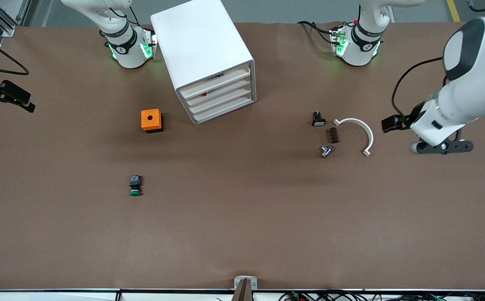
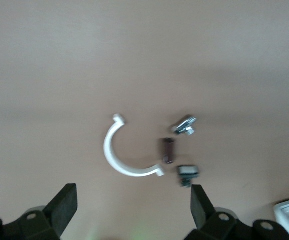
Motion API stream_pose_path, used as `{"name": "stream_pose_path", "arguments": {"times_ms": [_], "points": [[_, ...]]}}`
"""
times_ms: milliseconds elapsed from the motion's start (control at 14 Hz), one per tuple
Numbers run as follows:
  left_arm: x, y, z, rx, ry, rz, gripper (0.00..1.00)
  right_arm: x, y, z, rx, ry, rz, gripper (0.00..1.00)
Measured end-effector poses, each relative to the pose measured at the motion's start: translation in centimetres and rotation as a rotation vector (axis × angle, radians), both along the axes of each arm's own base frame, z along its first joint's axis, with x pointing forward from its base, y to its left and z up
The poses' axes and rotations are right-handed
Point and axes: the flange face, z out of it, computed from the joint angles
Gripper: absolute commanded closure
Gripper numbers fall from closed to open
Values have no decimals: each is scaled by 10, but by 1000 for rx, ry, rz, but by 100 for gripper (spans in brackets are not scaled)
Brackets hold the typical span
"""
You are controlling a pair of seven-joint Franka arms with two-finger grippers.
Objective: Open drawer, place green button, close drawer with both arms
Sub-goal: 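Reach the left gripper to the drawer while the right gripper reaches the button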
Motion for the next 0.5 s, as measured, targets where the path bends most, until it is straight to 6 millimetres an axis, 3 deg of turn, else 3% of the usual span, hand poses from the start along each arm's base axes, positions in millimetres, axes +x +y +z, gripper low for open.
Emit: {"name": "stream_pose_path", "arguments": {"times_ms": [143, 500], "points": [[13, -13, -28, -26, 12, 139, 0, 6, -7, -12, 1, 22, -12, 0], [27, -92, -99, -49, 73, 485, 0, 63, -21, -109, 7, 150, -27, 0]]}}
